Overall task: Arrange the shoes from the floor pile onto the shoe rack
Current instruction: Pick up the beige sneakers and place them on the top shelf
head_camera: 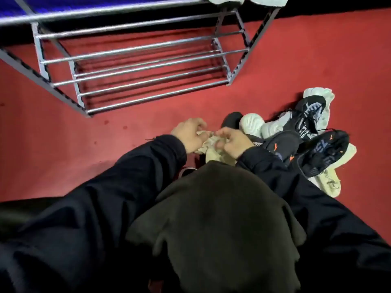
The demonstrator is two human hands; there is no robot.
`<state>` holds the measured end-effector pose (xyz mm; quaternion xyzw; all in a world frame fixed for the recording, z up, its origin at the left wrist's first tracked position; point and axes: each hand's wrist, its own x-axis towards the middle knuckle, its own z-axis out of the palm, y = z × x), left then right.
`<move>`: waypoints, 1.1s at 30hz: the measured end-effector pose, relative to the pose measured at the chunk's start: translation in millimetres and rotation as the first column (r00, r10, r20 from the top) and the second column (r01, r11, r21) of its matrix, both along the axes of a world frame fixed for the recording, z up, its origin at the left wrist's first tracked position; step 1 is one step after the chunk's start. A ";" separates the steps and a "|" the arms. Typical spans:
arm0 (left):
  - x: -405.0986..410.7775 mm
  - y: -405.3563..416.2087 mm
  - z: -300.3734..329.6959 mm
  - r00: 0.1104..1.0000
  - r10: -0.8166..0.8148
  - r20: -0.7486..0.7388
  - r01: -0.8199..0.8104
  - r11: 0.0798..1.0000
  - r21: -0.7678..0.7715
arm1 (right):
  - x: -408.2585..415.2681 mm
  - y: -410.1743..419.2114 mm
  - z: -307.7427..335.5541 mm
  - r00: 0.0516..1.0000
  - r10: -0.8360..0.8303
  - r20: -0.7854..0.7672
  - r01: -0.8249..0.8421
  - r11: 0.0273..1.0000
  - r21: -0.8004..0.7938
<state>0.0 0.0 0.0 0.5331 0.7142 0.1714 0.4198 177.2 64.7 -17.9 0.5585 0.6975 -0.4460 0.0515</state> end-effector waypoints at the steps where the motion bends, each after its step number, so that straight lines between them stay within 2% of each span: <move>1: 4.1 -4.6 -1.4 1.000 0.018 0.003 -0.018 1.000 -0.019 | 4.0 -6.7 -4.8 0.984 0.118 0.136 -0.115 0.993 -0.032; 3: 9.6 -10.4 -5.5 0.999 0.053 -0.004 -0.053 0.997 -0.049 | 10.9 -19.9 -10.6 0.918 0.260 0.299 -0.245 0.966 -0.087; 6: 15.2 -18.1 -8.3 0.999 0.028 -0.040 -0.031 0.995 -0.091 | 24.1 -35.9 -16.8 0.923 0.204 0.326 -0.218 0.976 0.007; 9: 15.7 -20.6 -9.6 0.999 0.031 -0.019 -0.033 0.997 -0.075 | 39.7 -37.6 -3.4 0.984 0.036 0.176 -0.043 0.998 0.040; 11: 20.4 -22.5 -2.8 0.991 -0.060 0.120 0.074 0.991 -0.115 | 43.1 -33.4 19.1 0.981 -0.169 -0.093 0.170 0.985 -0.001; 12: 24.7 -23.6 2.1 0.974 -0.118 0.193 0.145 0.980 -0.134 | 42.4 -29.5 33.7 0.930 -0.288 -0.229 0.287 0.957 -0.038; 13: 29.0 -25.2 7.3 0.958 -0.152 0.241 0.192 0.969 -0.153 | 39.8 -22.8 50.2 0.840 -0.414 -0.352 0.411 0.907 -0.086; 15: 38.5 -26.4 17.5 0.951 -0.185 0.247 0.227 0.962 -0.152 | 31.3 -7.1 80.5 0.547 -0.653 -0.524 0.617 0.737 -0.276; 16: 43.0 -26.4 23.4 0.963 -0.203 0.180 0.226 0.967 -0.121 | 26.1 0.3 91.7 0.382 -0.744 -0.549 0.651 0.638 -0.411; 17: 45.8 -26.3 28.6 0.976 -0.206 0.062 0.211 0.973 -0.088 | 19.6 5.3 100.9 0.257 -0.800 -0.542 0.637 0.562 -0.528; 18: 48.0 -27.9 36.7 0.983 -0.177 -0.049 0.175 0.984 -0.041 | 12.3 7.8 107.9 0.186 -0.832 -0.523 0.603 0.517 -0.608; 19: 47.4 -30.0 42.7 0.984 -0.113 -0.135 0.114 0.994 0.000 | 5.2 8.1 114.5 0.153 -0.847 -0.510 0.561 0.499 -0.660; 21: 39.4 -34.6 46.5 0.977 0.039 -0.208 -0.018 0.995 0.101 | -6.2 5.9 120.6 0.159 -0.818 -0.552 0.451 0.558 -0.697; 23: 23.5 -41.0 49.8 0.967 0.157 -0.203 -0.122 0.977 0.174 | -11.6 0.0 121.0 0.239 -0.776 -0.584 0.343 0.630 -0.696; 24: 15.5 -43.6 54.5 0.966 0.208 -0.156 -0.180 0.968 0.175 | -13.6 -3.4 113.9 0.333 -0.734 -0.593 0.342 0.679 -0.649; 25: 6.7 -45.3 59.0 0.961 0.263 -0.079 -0.250 0.957 0.143 | -16.4 -6.6 101.0 0.474 -0.655 -0.589 0.376 0.755 -0.537; 26: -2.0 -46.9 66.8 0.946 0.324 0.024 -0.325 0.941 0.099 | -18.5 -11.5 83.0 0.656 -0.525 -0.543 0.398 0.851 -0.342; 27: -12.1 -46.9 75.4 0.909 0.391 0.144 -0.400 0.916 0.040 | -19.7 -16.4 62.0 0.848 -0.340 -0.406 0.324 0.940 -0.112; 28: -22.2 -47.0 86.9 0.855 0.449 0.261 -0.460 0.888 -0.023 | -19.7 -20.5 39.7 0.973 -0.121 -0.194 0.128 0.991 0.025; 29: -33.5 -48.2 97.7 0.804 0.493 0.332 -0.498 0.864 -0.077 | -18.1 -26.4 19.1 0.996 0.089 0.016 -0.089 0.995 0.043; 30: -43.4 -50.9 110.9 0.778 0.511 0.366 -0.507 0.854 -0.117 | -15.6 -31.7 -0.6 0.952 0.244 0.185 -0.252 0.967 0.022; 32: -61.5 -60.6 133.9 0.768 0.504 0.396 -0.476 0.862 -0.174 | -10.4 -41.8 -29.7 0.817 0.404 0.412 -0.455 0.890 0.028; 33: -69.6 -66.6 143.2 0.769 0.495 0.405 -0.457 0.868 -0.194 | -10.0 -44.7 -36.8 0.774 0.416 0.478 -0.514 0.853 0.089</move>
